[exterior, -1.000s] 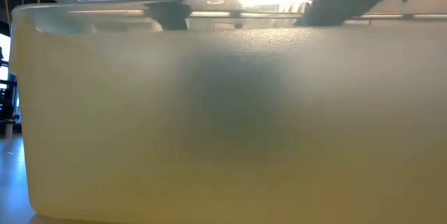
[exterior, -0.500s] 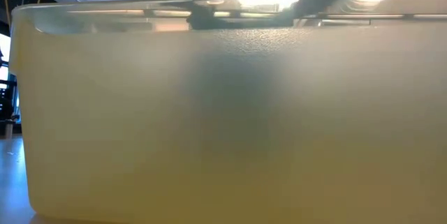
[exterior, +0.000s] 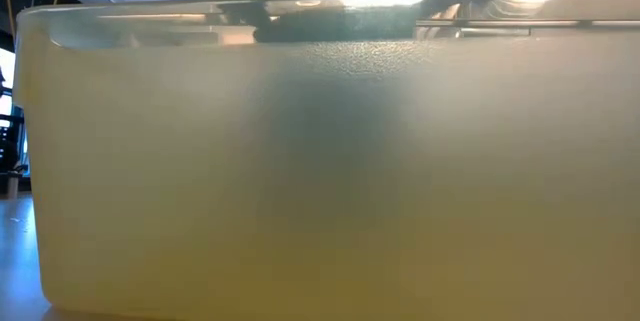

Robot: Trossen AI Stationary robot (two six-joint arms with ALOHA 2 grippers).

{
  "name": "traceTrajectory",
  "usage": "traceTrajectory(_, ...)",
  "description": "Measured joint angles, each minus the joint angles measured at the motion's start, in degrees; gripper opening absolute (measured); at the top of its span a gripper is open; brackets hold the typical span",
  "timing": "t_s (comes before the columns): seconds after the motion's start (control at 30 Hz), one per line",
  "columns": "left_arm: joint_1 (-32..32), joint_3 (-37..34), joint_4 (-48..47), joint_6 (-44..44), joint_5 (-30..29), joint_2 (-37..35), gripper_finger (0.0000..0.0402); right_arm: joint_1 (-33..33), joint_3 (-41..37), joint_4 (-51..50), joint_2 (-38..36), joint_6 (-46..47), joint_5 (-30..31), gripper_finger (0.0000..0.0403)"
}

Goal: Roll microfiber towels into tight, uniform cylinder then place into a basket
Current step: Fold the blue towel

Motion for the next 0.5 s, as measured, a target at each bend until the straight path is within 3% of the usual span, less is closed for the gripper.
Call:
traceTrajectory(0.17,3.8,0.0,1.3,7.2,-0.2,0.1,0.0001,-3.9,0.0,3.5,3.0,-9.0,1.8,0.0000)
traceTrajectory(0.37,9.4,0.0,9.7,13.2,-1.1,0.1,0.0001,-9.5,0.0,14.1,8.2,-22.8,7.8,0.0000)
traceTrajectory(0.5,11.1,0.0,10.2,15.1,-2.0,0.1,0.0001,-11.7,0.0,18.4,9.9,-25.3,11.8,0.0000)
